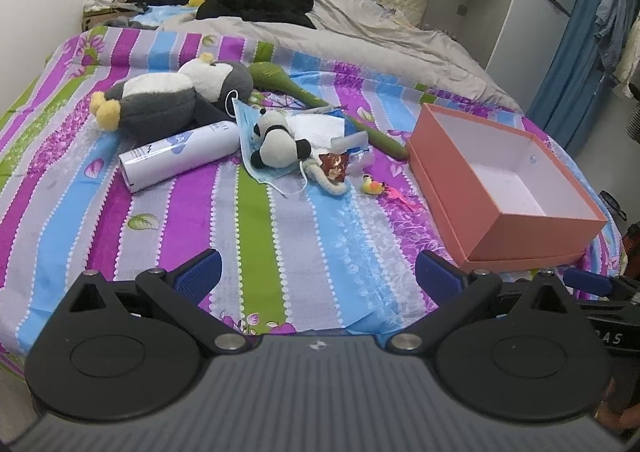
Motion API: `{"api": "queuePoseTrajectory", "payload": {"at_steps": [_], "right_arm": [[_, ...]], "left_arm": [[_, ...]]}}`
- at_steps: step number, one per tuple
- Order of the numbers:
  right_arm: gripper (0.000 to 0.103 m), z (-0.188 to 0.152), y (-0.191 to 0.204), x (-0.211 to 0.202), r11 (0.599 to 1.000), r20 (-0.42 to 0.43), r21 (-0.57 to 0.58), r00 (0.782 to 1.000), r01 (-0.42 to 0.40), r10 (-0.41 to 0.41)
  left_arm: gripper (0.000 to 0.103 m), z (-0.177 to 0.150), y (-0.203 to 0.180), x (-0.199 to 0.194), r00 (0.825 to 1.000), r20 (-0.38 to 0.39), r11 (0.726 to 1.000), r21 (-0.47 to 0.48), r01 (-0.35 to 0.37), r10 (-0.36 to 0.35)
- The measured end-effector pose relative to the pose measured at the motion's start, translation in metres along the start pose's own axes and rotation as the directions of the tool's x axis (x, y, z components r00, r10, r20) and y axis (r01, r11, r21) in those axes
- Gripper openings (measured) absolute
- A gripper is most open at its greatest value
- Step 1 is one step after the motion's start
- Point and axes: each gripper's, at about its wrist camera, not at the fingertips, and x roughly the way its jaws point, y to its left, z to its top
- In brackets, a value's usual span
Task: Organize soft objects
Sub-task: 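Grasp the small panda plush with the left tool while the right tool approaches the yellow bird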
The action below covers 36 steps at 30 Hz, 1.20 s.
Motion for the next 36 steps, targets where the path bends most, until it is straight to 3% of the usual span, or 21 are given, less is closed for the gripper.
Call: {"api": "queuePoseTrajectory", "payload": {"at_steps": [14, 23, 28, 36], "right_arm": [[0.103, 0.007, 0.014, 0.039, 0.999, -0.035, -0.033, 0.999, -0.039, 0.038], [0.103, 0.017, 0.017, 0.060, 0.997, -0.043, -0.030, 0.997, -0.073, 0.071], [0.103, 0.025, 0.025, 0.071, 0.993, -0.049, -0.066, 0.995, -0.094, 0.091], [0.102, 0.036, 0.035, 0.094, 0.987, -0.062, -0.081, 0.989, -0.141, 0.136]], "left_arm": [[0.103, 0.015, 0.027, 0.063, 0.998, -0.045, 0.999, 0.009, -0.044, 0.044], [0.103, 0.034, 0.024, 0.091, 0.998, -0.040, 0.999, 0.014, -0.046, 0.047], [0.103, 0.043, 0.023, 0.107, 0.995, -0.047, 0.995, 0.042, -0.089, 0.091], [0.103, 0.055, 0.037, 0.130, 0.996, -0.070, 0.998, 0.024, -0.059, 0.060]]}}
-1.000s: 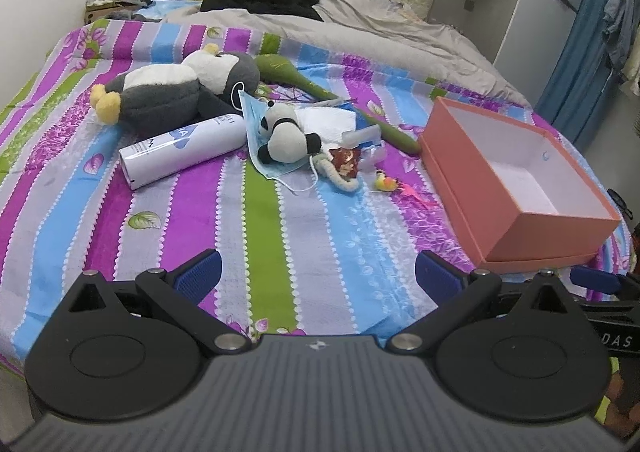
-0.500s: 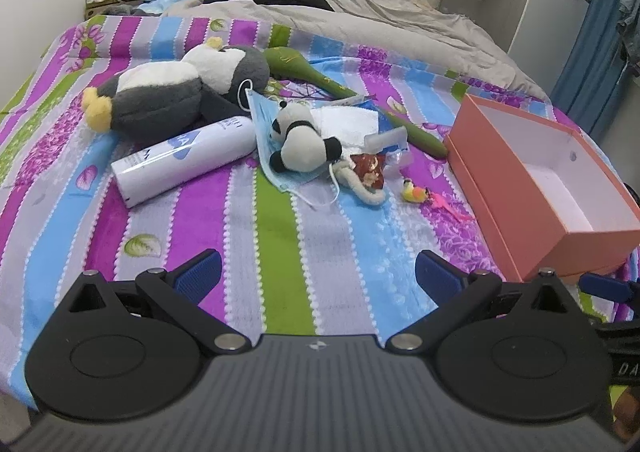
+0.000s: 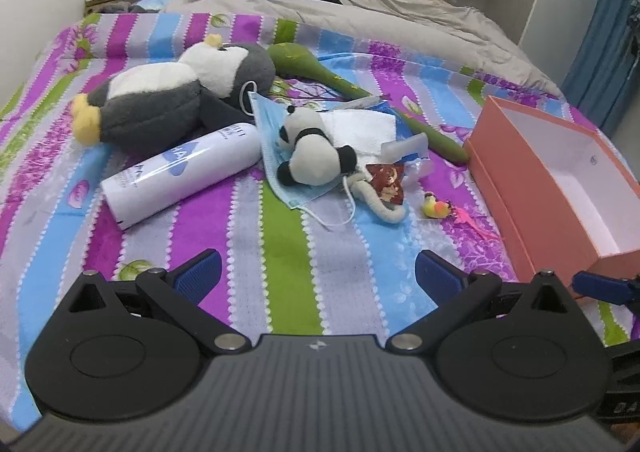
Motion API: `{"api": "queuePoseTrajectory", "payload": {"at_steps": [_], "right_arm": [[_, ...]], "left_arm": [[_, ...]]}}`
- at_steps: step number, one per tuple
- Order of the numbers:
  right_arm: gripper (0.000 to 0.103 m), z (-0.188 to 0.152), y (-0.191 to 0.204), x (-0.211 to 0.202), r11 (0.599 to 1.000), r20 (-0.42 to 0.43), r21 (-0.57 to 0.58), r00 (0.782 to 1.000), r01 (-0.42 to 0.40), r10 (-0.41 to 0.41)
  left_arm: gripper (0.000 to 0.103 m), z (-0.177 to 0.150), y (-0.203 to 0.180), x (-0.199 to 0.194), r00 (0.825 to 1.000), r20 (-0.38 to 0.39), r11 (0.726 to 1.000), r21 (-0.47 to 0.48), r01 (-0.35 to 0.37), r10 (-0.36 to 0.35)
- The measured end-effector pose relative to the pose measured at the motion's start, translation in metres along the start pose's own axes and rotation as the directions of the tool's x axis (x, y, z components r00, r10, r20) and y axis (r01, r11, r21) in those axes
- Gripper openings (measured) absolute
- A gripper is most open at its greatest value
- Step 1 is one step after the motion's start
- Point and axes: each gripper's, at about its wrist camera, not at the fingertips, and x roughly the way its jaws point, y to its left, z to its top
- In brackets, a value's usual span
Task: Organize soft objects
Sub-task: 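Grasp the small panda plush with the left tool while the right tool approaches the yellow bird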
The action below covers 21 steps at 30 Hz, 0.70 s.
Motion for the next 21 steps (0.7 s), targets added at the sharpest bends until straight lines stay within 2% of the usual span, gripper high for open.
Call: {"api": "queuePoseTrajectory", "payload": {"at_steps": [10, 15, 16, 21], "right_arm": [[0.098, 0.010, 0.002, 0.027, 1.000, -0.006, -0.012, 1.000, 0.018, -0.018], [0.084, 0.012, 0.000, 0.047, 1.000, -0.029, -0.021, 0.999, 0.016, -0.017], [0.078, 0.012, -0.001, 0.052, 1.000, -0.034, -0.022, 0.999, 0.013, -0.014], [0.068, 0.012, -0.007, 0.076, 0.999, -0.059, -0.031, 0.998, 0.014, -0.015]], "left_arm": [[0.103, 0.012, 0.009, 0.026, 1.000, 0.020, 1.000, -0.001, 0.006, -0.006], [0.103, 0.020, 0.015, 0.049, 1.000, 0.001, 1.000, -0.017, 0.000, 0.000], [0.103, 0.022, 0.016, 0.055, 1.000, -0.003, 1.000, -0.023, -0.004, 0.003], [0.092, 0.032, 0.021, 0.081, 1.000, -0.004, 0.999, -0.048, 0.000, 0.000]]}}
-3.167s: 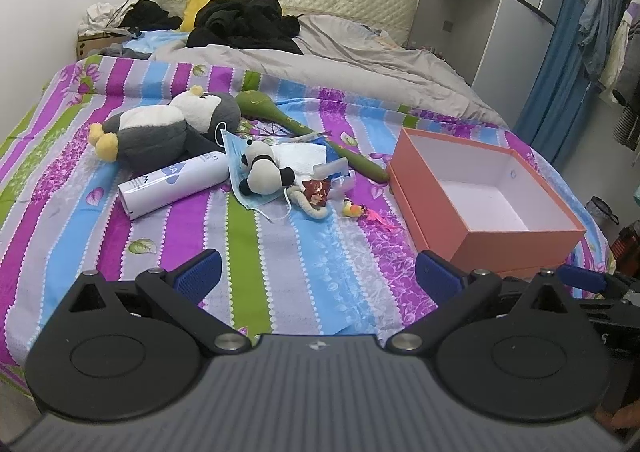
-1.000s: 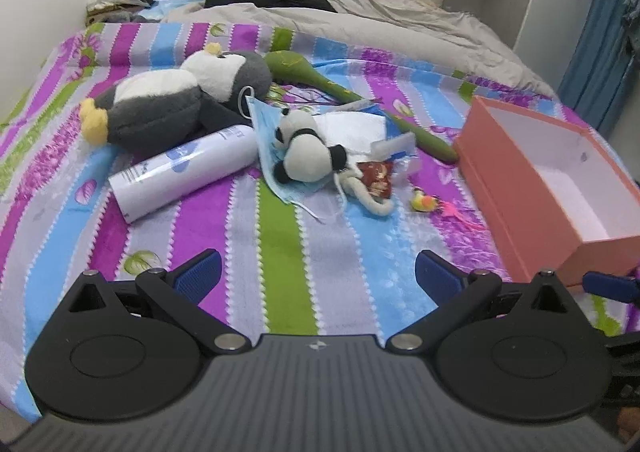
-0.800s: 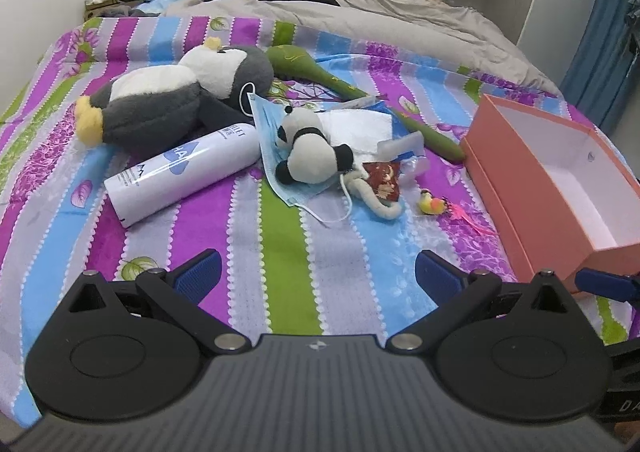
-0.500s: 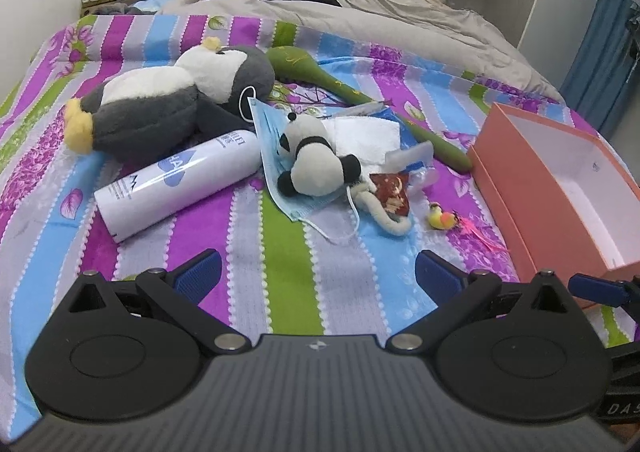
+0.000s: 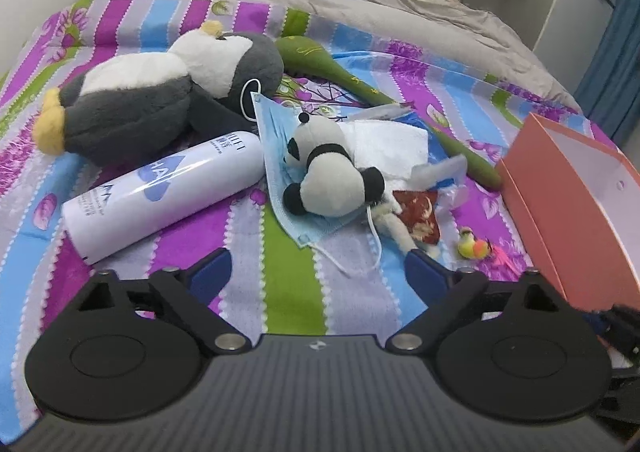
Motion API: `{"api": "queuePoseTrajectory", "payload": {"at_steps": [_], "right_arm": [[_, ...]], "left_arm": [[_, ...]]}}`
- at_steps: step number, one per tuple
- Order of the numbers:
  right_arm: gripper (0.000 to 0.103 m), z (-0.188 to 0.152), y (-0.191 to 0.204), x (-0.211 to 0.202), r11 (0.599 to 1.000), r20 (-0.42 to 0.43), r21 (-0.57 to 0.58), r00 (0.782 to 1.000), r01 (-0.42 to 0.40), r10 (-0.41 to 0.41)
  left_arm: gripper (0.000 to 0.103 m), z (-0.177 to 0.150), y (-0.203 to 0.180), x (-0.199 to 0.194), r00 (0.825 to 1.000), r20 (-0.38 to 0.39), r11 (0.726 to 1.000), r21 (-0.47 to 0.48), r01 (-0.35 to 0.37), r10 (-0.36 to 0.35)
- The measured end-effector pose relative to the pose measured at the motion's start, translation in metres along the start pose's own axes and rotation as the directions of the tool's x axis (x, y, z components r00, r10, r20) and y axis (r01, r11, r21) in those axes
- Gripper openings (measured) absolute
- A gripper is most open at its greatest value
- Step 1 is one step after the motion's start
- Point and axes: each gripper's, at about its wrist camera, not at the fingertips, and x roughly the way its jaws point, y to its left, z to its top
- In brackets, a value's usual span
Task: Organize soft objects
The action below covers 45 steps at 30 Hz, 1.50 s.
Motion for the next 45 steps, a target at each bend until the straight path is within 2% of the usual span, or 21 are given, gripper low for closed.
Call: {"api": "queuePoseTrajectory", "payload": {"at_steps": [7, 18, 23, 27, 29, 35, 45], "right_arm": [[0.056, 0.010, -0.012, 0.036, 0.999, -0.003, -0.026, 0.999, 0.033, -0.033], [0.054, 0.027, -0.029, 0.080, 0.991, 0.053, -0.076, 0.993, 0.110, -0.107], [0.053, 0.027, -0.031, 0.098, 0.986, 0.029, -0.113, 0.992, 0.124, -0.121], [0.044, 0.024, -0.033, 0.107, 0.979, 0.034, -0.134, 0.988, 0.155, -0.151], [0.038, 0.023, -0.035, 0.108, 0.980, 0.032, -0.132, 0.989, 0.147, -0.144], [0.033, 0.024, -0.032, 0.100, 0.980, 0.043, -0.136, 0.989, 0.146, -0.142], [0.028, 0.022, -0.016, 0.066, 0.981, 0.072, -0.146, 0.991, 0.124, -0.114]], "left_arm": [[0.079, 0.019, -0.005, 0.040, 0.999, 0.015, 0.999, -0.016, 0.050, -0.050], [0.079, 0.040, -0.009, 0.088, 0.998, 0.058, 0.999, -0.022, 0.038, -0.037], [0.079, 0.042, -0.007, 0.106, 0.997, 0.052, 0.998, -0.035, 0.059, -0.057], [0.077, 0.041, -0.007, 0.118, 0.997, 0.040, 0.997, -0.040, 0.071, -0.070], [0.071, 0.040, -0.008, 0.119, 0.997, 0.048, 0.998, -0.025, 0.055, -0.053], [0.056, 0.040, -0.007, 0.105, 0.997, 0.064, 0.999, -0.021, 0.039, -0.037], [0.049, 0.025, -0.007, 0.042, 0.992, 0.109, 0.997, -0.015, 0.071, -0.069]]}}
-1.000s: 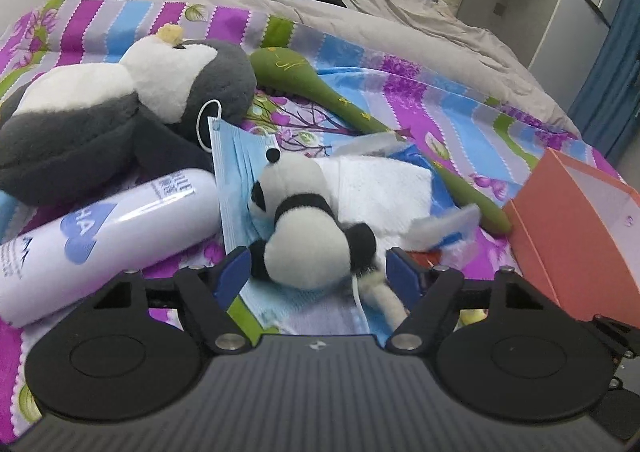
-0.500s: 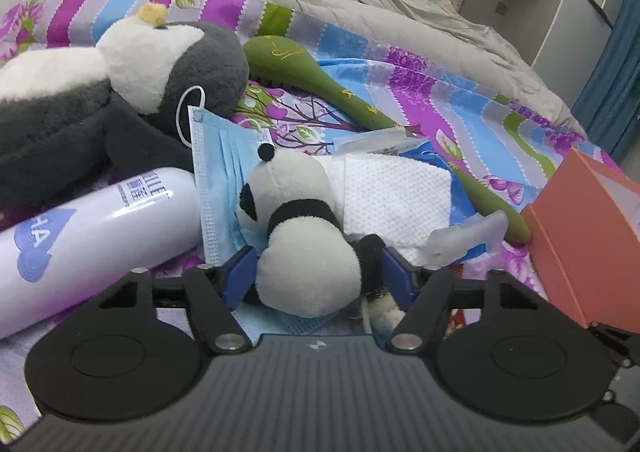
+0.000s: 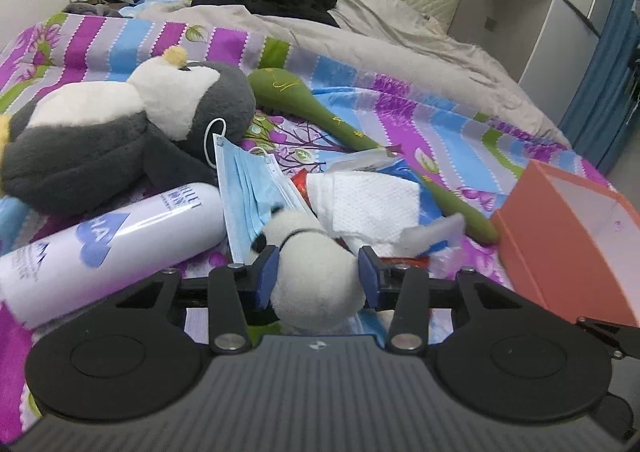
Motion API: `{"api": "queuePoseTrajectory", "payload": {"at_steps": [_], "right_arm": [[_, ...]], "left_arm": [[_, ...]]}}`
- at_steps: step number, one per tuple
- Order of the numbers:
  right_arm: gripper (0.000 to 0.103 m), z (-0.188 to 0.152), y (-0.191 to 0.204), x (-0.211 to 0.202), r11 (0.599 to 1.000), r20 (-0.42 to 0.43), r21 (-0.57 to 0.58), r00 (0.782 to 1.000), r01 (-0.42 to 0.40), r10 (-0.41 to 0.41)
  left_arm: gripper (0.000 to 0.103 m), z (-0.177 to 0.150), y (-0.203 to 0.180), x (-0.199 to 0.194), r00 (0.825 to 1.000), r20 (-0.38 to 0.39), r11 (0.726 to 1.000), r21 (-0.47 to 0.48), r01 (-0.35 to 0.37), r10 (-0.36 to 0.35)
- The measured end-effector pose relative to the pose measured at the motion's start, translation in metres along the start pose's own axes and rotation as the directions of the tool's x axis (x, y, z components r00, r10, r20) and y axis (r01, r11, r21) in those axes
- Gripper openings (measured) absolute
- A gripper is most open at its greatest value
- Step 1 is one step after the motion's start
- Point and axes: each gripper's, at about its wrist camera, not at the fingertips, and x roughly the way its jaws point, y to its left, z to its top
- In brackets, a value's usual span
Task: Organize soft objects
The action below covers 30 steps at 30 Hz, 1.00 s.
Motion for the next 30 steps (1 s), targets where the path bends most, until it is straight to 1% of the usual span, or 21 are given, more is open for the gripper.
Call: {"api": "queuePoseTrajectory", "payload": {"at_steps": [6, 12, 15, 18, 24, 25, 27, 28, 29, 30], "right_arm": [[0.027, -0.005, 0.006, -0.030, 1.000, 0.011, 0.019, 1.000, -0.016, 0.016], [0.026, -0.014, 0.012, -0.060, 0.999, 0.019, 0.030, 0.999, -0.031, 0.031], [0.026, -0.021, 0.012, -0.075, 0.998, 0.014, 0.055, 0.999, -0.041, 0.040], [0.026, -0.030, 0.008, -0.086, 0.993, -0.005, 0.104, 0.999, -0.051, 0.051], [0.025, -0.051, 0.003, -0.086, 0.976, -0.057, 0.201, 0.994, -0.081, 0.094], [0.025, -0.053, 0.002, -0.082, 0.974, -0.062, 0.209, 0.993, -0.083, 0.098], [0.025, -0.058, 0.002, -0.075, 0.972, -0.072, 0.223, 0.993, -0.076, 0.094], [0.025, -0.061, 0.001, -0.071, 0.969, -0.079, 0.236, 0.993, -0.067, 0.087], [0.025, -0.063, -0.001, -0.065, 0.966, -0.090, 0.253, 0.992, -0.060, 0.086], [0.025, -0.065, -0.002, -0.059, 0.962, -0.097, 0.268, 0.991, -0.060, 0.088]], "left_arm": [[0.046, -0.024, -0.003, -0.041, 1.000, -0.006, 1.000, -0.018, 0.025, -0.025], [0.043, -0.058, -0.007, -0.077, 0.999, -0.021, 1.000, -0.014, 0.025, -0.025], [0.043, -0.074, -0.005, -0.089, 0.999, -0.036, 1.000, -0.010, 0.026, -0.026], [0.042, -0.091, -0.003, -0.095, 0.997, -0.068, 1.000, 0.001, 0.028, -0.027], [0.042, -0.114, 0.001, -0.097, 0.991, -0.121, 0.999, -0.009, 0.047, -0.048], [0.044, -0.116, 0.002, -0.098, 0.991, -0.118, 0.998, -0.014, 0.056, -0.057], [0.051, -0.116, 0.003, -0.096, 0.991, -0.112, 0.997, -0.035, 0.069, -0.072], [0.059, -0.117, 0.004, -0.095, 0.991, -0.109, 0.996, -0.052, 0.077, -0.083], [0.064, -0.118, 0.006, -0.094, 0.990, -0.110, 0.994, -0.070, 0.083, -0.091], [0.066, -0.117, 0.006, -0.091, 0.989, -0.114, 0.993, -0.084, 0.085, -0.094]]}}
